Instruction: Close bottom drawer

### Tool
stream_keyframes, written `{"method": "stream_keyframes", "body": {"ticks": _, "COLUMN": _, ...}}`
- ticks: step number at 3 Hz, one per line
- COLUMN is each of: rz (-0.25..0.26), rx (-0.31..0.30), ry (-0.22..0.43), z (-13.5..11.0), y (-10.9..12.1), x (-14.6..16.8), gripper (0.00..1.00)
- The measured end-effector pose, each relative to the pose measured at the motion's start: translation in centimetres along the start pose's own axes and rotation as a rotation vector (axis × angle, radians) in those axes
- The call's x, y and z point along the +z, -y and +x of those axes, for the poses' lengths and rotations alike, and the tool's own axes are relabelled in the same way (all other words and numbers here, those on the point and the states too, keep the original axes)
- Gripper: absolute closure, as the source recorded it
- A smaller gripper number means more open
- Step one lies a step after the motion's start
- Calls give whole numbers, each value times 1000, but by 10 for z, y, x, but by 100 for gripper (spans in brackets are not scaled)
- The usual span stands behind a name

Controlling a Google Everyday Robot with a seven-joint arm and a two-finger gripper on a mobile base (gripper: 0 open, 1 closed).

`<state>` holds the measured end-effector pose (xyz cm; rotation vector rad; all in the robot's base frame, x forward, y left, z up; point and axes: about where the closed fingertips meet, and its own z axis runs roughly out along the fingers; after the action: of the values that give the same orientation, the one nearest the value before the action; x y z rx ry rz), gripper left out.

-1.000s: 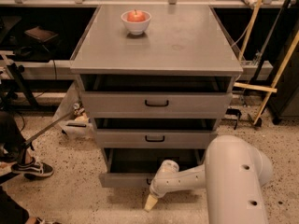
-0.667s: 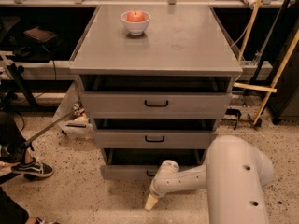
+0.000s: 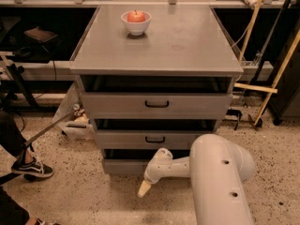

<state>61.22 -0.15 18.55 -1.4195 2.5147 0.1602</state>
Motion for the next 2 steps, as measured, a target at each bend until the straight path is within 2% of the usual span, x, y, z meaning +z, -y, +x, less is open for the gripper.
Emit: {"method": "stream_keyframes", "body": {"ticks": 2, "rz": -2, "rx": 12, "ry": -6, "z": -6, "y": 9, "x": 10, "gripper": 0}}
